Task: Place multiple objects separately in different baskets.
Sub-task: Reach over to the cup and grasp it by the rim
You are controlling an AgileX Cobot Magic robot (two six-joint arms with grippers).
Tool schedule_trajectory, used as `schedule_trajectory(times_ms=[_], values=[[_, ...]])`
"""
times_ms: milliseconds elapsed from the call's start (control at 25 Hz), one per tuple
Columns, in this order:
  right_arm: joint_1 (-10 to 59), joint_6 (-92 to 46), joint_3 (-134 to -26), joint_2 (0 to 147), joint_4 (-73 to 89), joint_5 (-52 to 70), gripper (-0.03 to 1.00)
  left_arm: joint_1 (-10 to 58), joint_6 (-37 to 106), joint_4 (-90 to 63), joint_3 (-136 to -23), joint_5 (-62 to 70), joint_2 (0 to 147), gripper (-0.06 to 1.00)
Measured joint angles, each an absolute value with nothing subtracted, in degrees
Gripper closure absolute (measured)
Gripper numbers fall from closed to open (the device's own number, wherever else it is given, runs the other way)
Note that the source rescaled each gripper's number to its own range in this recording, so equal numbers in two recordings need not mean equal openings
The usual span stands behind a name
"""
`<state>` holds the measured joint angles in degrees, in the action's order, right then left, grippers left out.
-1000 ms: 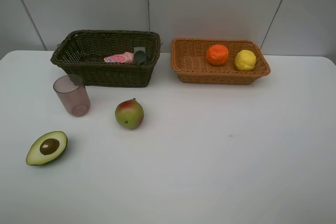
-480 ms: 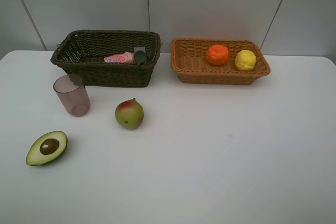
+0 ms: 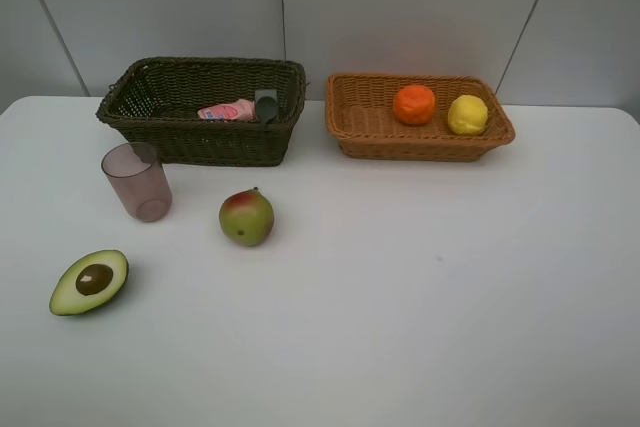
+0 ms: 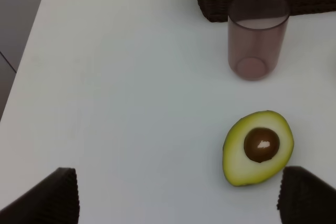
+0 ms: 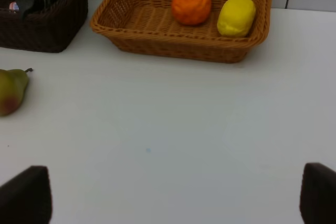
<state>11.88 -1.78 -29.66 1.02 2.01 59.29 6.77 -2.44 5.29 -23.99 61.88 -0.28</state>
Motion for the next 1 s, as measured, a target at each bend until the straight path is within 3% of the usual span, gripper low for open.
schedule_trajectory(times_ms=[1000], values=[[11.9,-1.7,-29.7,1.0,2.0,59.3,-0.03,6.8,-2.4,5.3,-24.0,61.9,-0.3,-0.06]])
